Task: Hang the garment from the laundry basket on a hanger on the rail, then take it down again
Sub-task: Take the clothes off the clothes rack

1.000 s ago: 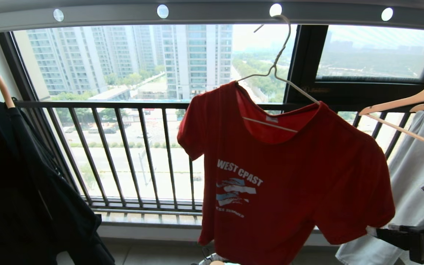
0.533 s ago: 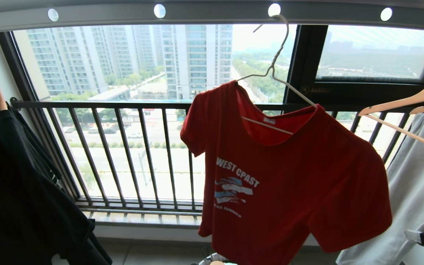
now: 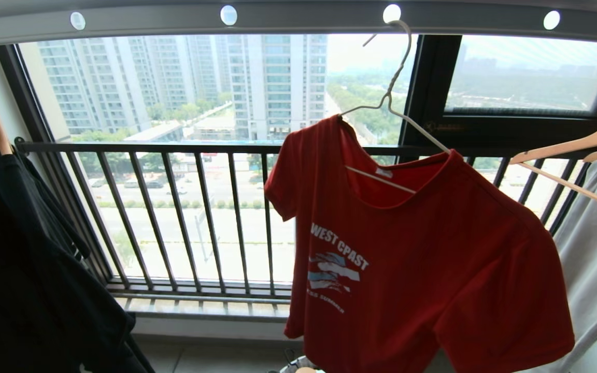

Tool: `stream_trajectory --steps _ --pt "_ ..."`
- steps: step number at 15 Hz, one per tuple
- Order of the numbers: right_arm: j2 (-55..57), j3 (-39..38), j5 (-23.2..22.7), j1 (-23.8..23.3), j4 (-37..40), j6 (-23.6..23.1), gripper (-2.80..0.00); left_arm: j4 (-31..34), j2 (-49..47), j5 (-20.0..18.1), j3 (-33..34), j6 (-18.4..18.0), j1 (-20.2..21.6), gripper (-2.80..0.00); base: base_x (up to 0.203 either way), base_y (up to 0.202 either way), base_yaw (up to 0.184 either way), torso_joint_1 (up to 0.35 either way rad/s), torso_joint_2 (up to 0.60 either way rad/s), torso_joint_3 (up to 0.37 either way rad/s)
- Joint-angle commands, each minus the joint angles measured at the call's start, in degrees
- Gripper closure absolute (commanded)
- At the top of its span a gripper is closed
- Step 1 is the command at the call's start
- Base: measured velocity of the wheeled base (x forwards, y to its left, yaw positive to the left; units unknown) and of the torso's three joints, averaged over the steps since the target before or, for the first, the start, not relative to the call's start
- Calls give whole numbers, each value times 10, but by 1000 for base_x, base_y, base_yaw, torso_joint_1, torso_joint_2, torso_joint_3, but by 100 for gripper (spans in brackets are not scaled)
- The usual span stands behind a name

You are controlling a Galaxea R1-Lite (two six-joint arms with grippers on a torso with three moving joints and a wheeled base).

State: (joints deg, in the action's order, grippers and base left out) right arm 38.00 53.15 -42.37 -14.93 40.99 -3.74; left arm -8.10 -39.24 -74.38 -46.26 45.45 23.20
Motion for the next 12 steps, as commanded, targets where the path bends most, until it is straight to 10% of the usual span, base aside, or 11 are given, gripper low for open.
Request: stream_trajectory --steps 1,3,8,12 --pt "-45 13 -7 0 27 5 0 100 91 -62 -8 3 0 0 0 0 0 0 0 0" --pt "-45 18 -4 -1 50 16 0 147 127 -127 -37 22 1 0 0 0 0 0 0 0" --pt "-69 18 -4 -2 82 17 0 105 170 -133 -60 148 63 0 0 0 0 0 0 0" --pt "-129 -19 -3 0 113 15 0 91 175 -133 -47 165 62 0 0 0 0 0 0 0"
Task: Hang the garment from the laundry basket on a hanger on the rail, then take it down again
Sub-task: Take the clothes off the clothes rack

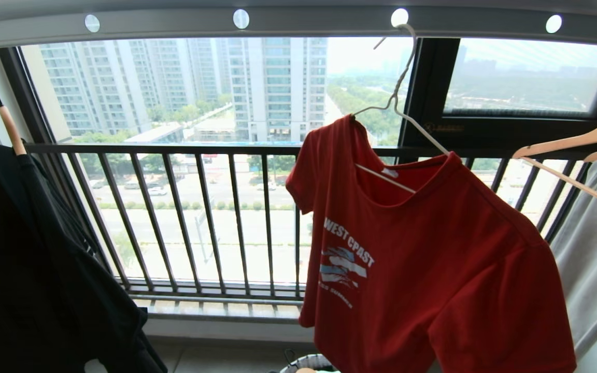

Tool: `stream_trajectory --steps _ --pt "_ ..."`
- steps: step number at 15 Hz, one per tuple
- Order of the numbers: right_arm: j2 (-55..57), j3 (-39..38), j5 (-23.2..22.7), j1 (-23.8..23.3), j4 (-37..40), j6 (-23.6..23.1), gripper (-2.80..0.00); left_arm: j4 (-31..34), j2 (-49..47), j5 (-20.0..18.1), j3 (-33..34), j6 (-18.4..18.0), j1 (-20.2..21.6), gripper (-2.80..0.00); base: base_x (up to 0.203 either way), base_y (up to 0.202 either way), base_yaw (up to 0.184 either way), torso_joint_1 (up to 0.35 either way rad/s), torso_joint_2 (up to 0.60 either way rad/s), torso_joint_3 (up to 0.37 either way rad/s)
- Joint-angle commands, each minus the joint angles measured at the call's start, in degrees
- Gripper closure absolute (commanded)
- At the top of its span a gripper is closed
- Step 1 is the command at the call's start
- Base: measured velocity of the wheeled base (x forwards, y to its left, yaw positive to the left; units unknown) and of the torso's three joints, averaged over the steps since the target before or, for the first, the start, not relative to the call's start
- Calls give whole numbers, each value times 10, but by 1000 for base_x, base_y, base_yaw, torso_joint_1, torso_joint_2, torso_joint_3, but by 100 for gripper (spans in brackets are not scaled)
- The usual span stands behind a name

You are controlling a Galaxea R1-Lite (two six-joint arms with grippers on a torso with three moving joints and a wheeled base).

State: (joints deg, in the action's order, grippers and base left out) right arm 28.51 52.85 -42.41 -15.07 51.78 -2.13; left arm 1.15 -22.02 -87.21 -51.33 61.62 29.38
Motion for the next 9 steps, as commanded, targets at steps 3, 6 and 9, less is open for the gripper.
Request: stream_trajectory --steps 3,6,9 --pt "-49 -16 14 50 32 -3 0 -19 4 -5 8 3 1 0 0 0 0 0 0 0" --pt "-71 -17 83 151 63 -10 0 -25 7 -5 15 3 2 0 0 0 0 0 0 0" --pt "-162 -110 140 162 -1 -10 0 -47 5 -5 23 4 2 0 0 0 0 0 0 0"
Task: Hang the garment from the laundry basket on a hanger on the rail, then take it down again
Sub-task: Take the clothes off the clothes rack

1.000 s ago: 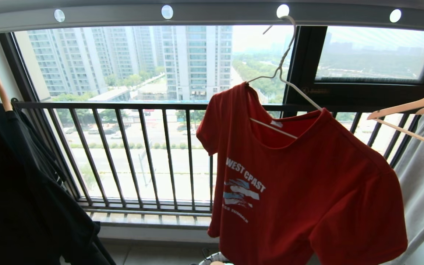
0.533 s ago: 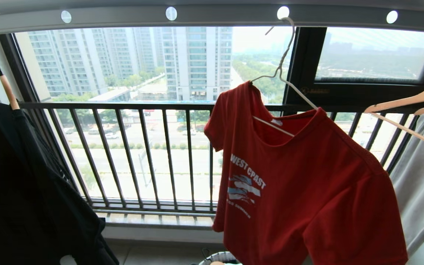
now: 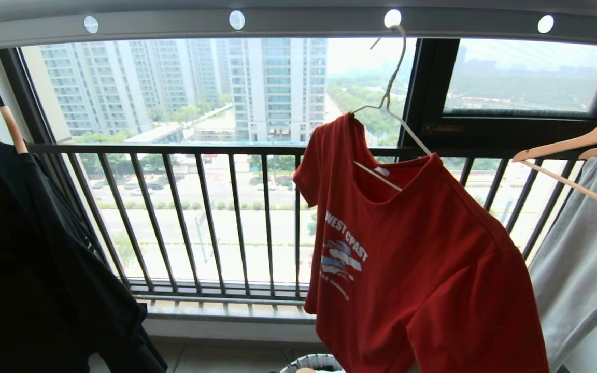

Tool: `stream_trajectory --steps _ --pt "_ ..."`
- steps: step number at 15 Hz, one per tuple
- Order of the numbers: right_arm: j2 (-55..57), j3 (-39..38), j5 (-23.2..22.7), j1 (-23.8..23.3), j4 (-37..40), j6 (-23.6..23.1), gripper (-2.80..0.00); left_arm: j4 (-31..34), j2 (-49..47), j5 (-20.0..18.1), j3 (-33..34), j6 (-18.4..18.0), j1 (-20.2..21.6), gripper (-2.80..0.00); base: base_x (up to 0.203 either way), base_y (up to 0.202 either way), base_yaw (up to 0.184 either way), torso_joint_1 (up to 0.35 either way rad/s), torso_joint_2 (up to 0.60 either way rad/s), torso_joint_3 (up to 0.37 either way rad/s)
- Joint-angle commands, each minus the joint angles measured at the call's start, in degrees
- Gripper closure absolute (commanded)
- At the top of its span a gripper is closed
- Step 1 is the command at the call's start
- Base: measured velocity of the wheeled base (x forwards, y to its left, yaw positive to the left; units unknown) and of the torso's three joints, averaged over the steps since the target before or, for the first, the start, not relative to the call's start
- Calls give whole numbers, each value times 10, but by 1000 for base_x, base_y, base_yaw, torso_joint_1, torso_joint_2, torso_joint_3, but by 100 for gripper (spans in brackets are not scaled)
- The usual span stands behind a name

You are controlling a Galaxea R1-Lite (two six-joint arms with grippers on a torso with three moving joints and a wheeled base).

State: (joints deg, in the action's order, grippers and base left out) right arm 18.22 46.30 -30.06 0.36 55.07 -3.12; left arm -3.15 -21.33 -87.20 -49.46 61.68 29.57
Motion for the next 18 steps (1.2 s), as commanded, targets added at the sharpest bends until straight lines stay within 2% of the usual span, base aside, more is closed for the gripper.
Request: stream_trajectory --steps 1,4,6,8,9,10,11,13,18 --pt "-91 -84 41 5 -85 0 0 -4 1 -5 6 4 0 0 0 0 0 0 0 0" --pt "-172 -224 116 1 -247 -7 0 -4 2 -5 8 4 0 0 0 0 0 0 0 0" --pt "-178 -329 193 0 -403 -15 0 -4 9 -5 8 4 1 0 0 0 0 0 0 0" --pt "-180 -433 233 0 -537 -29 0 -4 11 -5 11 4 1 0 0 0 0 0 0 0" --pt "-181 -462 248 0 -560 -37 0 -4 11 -5 12 4 1 0 0 0 0 0 0 0" --pt "-182 -466 262 0 -553 -60 0 -4 11 -5 13 4 1 0 0 0 0 0 0 0" --pt "-182 -463 266 0 -541 -62 0 -4 12 -5 16 4 1 0 0 0 0 0 0 0" --pt "-182 -463 269 0 -542 -20 0 -4 16 -5 21 4 1 0 0 0 0 0 0 0" --pt "-182 -463 269 0 -542 -17 0 -4 29 -5 31 6 -2 0 0 0 0 0 0 0"
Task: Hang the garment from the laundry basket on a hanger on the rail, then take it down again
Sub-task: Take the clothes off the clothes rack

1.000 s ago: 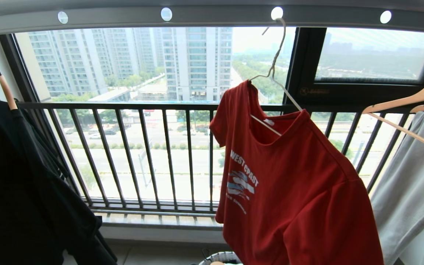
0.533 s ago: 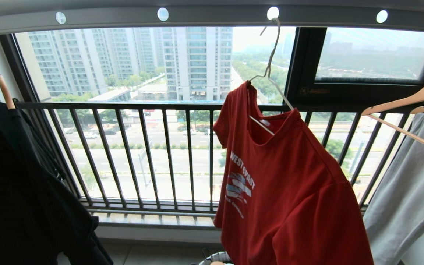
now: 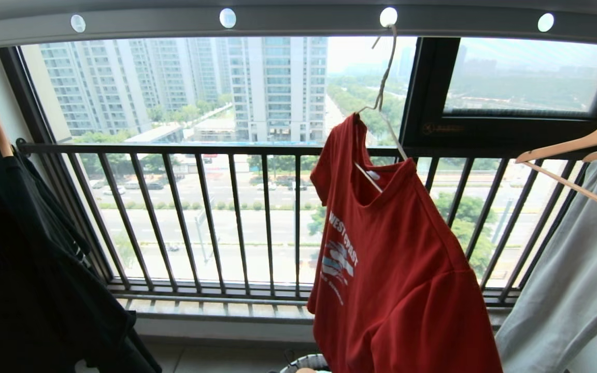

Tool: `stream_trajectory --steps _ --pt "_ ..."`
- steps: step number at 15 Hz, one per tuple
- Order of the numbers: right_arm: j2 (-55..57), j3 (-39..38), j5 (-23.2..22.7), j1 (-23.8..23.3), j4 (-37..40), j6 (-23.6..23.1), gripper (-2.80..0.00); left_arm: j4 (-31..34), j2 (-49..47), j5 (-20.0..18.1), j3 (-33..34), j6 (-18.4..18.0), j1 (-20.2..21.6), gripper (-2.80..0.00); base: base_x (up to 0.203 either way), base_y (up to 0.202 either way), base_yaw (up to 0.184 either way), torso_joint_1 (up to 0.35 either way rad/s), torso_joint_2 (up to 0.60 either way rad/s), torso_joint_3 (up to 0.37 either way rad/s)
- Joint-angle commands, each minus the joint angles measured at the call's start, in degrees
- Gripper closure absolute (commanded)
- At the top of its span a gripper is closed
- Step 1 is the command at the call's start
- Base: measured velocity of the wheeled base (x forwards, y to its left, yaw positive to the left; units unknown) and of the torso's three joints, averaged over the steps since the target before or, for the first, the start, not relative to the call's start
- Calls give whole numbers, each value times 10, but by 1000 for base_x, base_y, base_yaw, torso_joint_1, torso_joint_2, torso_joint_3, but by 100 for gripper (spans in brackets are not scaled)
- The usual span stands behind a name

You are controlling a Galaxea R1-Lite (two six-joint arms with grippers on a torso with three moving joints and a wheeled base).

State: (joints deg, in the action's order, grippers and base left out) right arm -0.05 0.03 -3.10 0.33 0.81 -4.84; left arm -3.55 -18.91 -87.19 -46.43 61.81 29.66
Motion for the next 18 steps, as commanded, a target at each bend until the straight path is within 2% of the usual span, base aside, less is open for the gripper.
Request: stream_trajectory --steps 1,2,3,4,5,6,7,8,11,12,14,15,16,18 --pt "0 0 -1 0 1 0 0 0 5 -5 1 10 -17 0 0 0 0 0 0 0" --pt "0 0 -1 0 1 0 0 1 4 -5 2 16 -45 0 0 0 0 0 0 0" --pt "0 0 -1 0 1 0 0 2 6 8 4 20 -96 0 0 0 0 0 0 0" --pt "0 0 -1 0 1 0 0 4 13 43 5 24 -167 0 0 0 0 0 0 0" --pt "0 0 -1 0 1 0 0 9 25 100 7 26 -230 0 0 0 0 0 0 0" --pt "0 0 -1 0 1 0 0 19 42 183 8 27 -272 0 0 0 0 0 0 0" --pt "0 0 -1 0 1 0 0 39 65 267 15 16 -294 0 0 0 0 0 0 0" --pt "0 0 -1 0 1 0 0 70 82 327 31 -28 -298 0 0 0 0 0 0 0" --pt "0 0 -1 0 1 0 0 174 124 496 134 -291 -301 0 0 0 0 0 0 0" --pt "0 0 -1 0 1 0 0 189 144 553 179 -353 -301 0 0 0 0 0 0 0" --pt "0 0 -1 0 1 0 0 203 177 719 269 -494 -300 0 0 0 0 0 0 0" --pt "0 0 -1 0 1 0 0 201 183 790 305 -542 -300 0 0 0 0 0 0 0" --pt "0 0 -1 0 1 0 0 183 185 833 341 -573 -300 0 0 0 0 0 0 0" --pt "0 0 -1 0 1 0 0 107 187 866 416 -609 -300 0 0 0 0 0 0 0"
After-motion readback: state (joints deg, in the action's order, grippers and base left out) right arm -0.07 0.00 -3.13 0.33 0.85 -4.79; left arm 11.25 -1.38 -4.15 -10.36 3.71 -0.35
